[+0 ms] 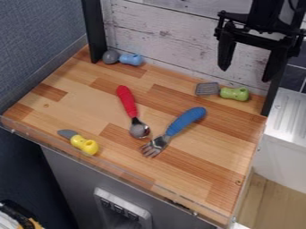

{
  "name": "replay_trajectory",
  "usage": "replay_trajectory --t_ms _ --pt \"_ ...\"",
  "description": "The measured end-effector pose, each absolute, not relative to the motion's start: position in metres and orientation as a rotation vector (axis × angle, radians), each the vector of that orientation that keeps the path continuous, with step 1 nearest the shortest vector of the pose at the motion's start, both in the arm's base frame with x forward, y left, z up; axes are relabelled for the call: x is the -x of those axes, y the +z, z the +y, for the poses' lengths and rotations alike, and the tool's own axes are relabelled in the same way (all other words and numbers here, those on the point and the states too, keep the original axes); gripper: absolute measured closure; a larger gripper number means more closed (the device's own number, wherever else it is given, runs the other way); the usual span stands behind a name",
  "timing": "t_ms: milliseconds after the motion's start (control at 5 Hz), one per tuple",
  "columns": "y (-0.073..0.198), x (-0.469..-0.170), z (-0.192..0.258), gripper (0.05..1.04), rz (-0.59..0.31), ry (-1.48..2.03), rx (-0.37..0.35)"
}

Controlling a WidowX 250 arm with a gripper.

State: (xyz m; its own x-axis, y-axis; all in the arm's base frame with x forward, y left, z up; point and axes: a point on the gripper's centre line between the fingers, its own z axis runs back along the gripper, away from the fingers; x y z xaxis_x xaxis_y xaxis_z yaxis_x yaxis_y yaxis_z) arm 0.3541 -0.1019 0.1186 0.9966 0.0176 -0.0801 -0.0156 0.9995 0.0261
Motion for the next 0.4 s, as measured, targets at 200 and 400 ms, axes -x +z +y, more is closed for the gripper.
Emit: replay_trajectory --t_ms 200,400 --pt "0.116 -0.358 -0.103 0.085 0.080 0.121 -0.028" --pt "0.117 -0.370 -0.102 0.085 0.057 0.308 -0.024"
